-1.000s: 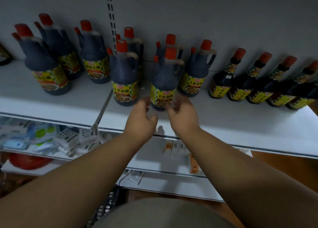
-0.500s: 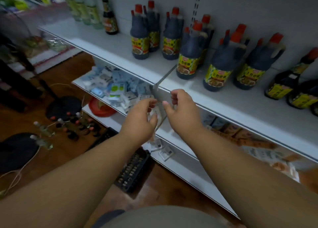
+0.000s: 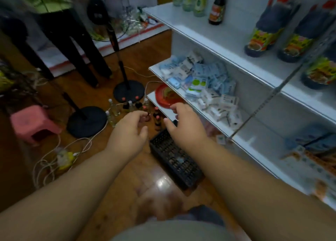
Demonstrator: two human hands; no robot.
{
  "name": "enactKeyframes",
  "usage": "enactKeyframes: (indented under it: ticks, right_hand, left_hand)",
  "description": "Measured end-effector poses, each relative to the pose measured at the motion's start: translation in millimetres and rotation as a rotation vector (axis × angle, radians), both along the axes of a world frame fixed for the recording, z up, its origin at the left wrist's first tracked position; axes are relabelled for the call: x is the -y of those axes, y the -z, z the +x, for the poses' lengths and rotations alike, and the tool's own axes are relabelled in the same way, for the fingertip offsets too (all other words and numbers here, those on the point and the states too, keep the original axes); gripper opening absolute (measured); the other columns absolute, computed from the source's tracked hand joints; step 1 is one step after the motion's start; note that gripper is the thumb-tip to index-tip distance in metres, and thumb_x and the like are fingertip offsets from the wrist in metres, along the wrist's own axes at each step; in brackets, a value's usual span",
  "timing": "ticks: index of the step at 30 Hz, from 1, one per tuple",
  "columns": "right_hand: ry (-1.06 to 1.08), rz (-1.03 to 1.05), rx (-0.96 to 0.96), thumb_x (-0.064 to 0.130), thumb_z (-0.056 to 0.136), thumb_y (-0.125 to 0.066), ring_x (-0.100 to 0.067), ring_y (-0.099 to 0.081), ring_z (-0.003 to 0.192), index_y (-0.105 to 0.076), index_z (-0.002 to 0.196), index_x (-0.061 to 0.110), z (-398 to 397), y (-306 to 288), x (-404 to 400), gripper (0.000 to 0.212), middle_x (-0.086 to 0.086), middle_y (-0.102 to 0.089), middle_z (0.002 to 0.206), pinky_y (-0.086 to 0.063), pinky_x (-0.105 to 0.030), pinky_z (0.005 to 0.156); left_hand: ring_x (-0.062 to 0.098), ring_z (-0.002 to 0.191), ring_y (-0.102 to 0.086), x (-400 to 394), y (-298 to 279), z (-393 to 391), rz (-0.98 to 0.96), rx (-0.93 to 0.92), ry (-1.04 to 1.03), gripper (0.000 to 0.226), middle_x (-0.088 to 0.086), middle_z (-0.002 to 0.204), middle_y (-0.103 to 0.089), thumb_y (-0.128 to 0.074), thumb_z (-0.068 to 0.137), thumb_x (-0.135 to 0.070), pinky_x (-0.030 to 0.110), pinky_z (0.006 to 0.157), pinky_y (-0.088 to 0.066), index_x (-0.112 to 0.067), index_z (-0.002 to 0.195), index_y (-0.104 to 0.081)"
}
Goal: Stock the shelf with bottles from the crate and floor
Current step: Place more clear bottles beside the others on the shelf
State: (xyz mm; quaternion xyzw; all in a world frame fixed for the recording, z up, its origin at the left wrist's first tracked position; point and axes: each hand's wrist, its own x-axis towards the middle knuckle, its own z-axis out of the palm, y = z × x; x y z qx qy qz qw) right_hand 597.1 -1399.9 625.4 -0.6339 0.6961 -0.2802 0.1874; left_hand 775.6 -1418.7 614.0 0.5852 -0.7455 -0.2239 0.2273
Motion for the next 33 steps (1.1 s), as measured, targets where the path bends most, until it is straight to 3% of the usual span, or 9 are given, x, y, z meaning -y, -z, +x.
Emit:
enactKeyframes:
  ticks: [7,12,15,21,26,31,33]
  right_hand:
    - [-0.067,0.073,-0.064,0.033,0.090,-0.064,-0.019,-0.057,0.107,-0.054,0.128,0.019,35.3,21.8,73.9,0.042,-0.001,-0.055,0.122,-0.043,-0.028,0.086]
    - [-0.184,0.081,-0.052,0.033,0.090,-0.064,-0.020,-0.059,0.102,-0.054,0.127,0.018,69.8,34.1,149.5,0.041,-0.002,-0.055,0.122,-0.050,-0.033,0.083]
    - [-0.249,0.082,-0.081,0.033,0.091,-0.063,-0.019,-0.055,0.103,-0.054,0.127,0.018,96.2,35.7,195.1,0.040,-0.002,-0.055,0.119,-0.043,-0.028,0.079]
    - [-0.303,0.136,-0.072,0.033,0.089,-0.065,-0.023,-0.057,0.107,-0.055,0.125,0.017,166.3,54.8,296.2,0.041,-0.005,-0.057,0.119,-0.049,-0.037,0.088]
    - [-0.260,0.199,-0.065,0.030,0.087,-0.066,-0.024,-0.057,0.106,-0.056,0.123,0.017,229.0,91.0,391.2,0.039,-0.006,-0.056,0.118,-0.049,-0.036,0.087]
    - [-0.225,0.304,-0.071,0.031,0.087,-0.065,-0.025,-0.057,0.102,-0.054,0.124,0.019,271.6,145.2,464.7,0.040,-0.005,-0.054,0.119,-0.051,-0.039,0.086]
    - [-0.209,0.361,-0.074,0.032,0.087,-0.065,-0.024,-0.058,0.103,-0.052,0.124,0.022,281.3,176.6,487.2,0.040,-0.003,-0.054,0.122,-0.052,-0.040,0.087]
  left_hand:
    - [0.003,0.106,-0.055,60.6,24.9,38.6,0.060,-0.019,-0.040,0.042,-0.016,0.120,-0.057,-0.060,0.092,-0.024,0.023,0.088,-0.049,-0.033,0.132,-0.051]
    - [0.004,0.104,-0.055,114.1,29.0,65.9,0.081,0.023,-0.099,0.043,-0.014,0.119,-0.058,-0.060,0.092,-0.025,0.026,0.089,-0.051,-0.031,0.134,-0.050]
    - [0.005,0.103,-0.056,146.6,34.3,93.6,0.099,0.017,-0.150,0.043,-0.012,0.118,-0.059,-0.060,0.092,-0.024,0.029,0.090,-0.051,-0.029,0.133,-0.051]
    - [0.009,0.102,-0.058,232.3,57.4,163.8,0.137,-0.023,-0.213,0.042,-0.008,0.112,-0.061,-0.062,0.090,-0.019,0.033,0.090,-0.051,-0.024,0.131,-0.055]
    - [0.008,0.101,-0.059,344.2,91.9,223.9,0.210,-0.017,-0.190,0.040,-0.013,0.108,-0.059,-0.061,0.090,-0.019,0.034,0.089,-0.052,-0.026,0.128,-0.056]
    - [0.016,0.100,-0.061,437.1,139.8,263.7,0.312,0.019,-0.150,0.040,-0.004,0.113,-0.062,-0.059,0.089,-0.019,0.039,0.090,-0.051,-0.024,0.128,-0.055]
    - [0.014,0.103,-0.059,466.3,167.5,271.1,0.368,0.026,-0.140,0.042,-0.006,0.115,-0.061,-0.060,0.090,-0.020,0.034,0.092,-0.048,-0.024,0.131,-0.053]
